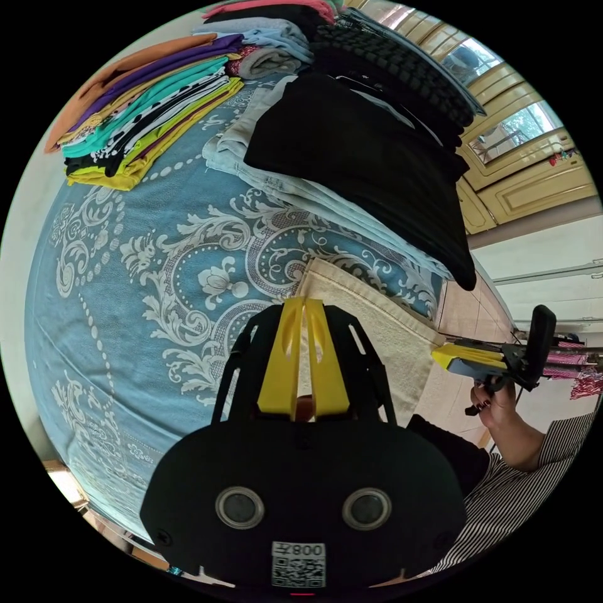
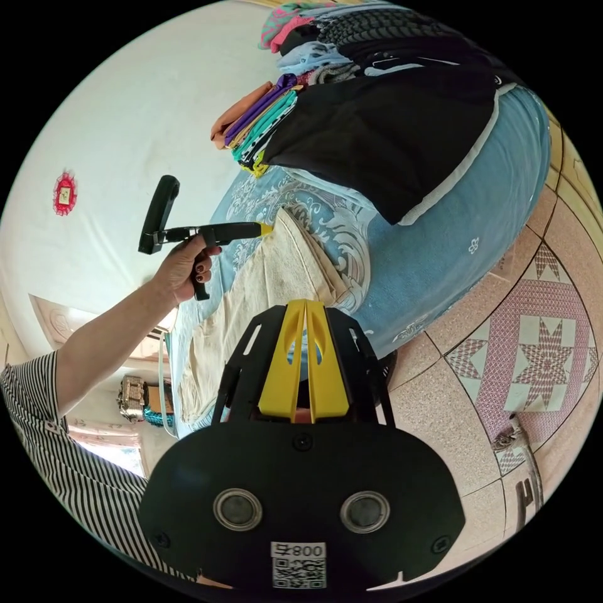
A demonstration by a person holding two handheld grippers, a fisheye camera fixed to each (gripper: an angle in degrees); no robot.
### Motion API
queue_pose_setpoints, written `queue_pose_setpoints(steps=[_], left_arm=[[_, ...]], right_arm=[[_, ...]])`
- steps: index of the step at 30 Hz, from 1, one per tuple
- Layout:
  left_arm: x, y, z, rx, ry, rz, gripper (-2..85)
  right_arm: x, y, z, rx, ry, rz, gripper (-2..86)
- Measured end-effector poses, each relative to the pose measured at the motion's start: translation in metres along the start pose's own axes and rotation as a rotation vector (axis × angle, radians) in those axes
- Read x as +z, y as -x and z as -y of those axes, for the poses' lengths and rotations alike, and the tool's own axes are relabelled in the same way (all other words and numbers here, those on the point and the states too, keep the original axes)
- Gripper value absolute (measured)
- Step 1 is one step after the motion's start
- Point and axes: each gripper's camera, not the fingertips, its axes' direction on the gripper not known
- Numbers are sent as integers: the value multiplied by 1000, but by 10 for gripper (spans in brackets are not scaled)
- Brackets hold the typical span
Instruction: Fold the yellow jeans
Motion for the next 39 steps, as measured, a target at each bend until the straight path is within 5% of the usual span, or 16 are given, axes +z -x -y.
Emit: queue_pose_setpoints(steps=[16, 39], left_arm=[[71, 0, 69, -19, -45, -4, 3], [95, 6, 116, -16, -61, -13, 2]], right_arm=[[-10, -22, -1, 18, -50, 68, 63], [-11, -22, 4, 72, -82, 69, 35]])
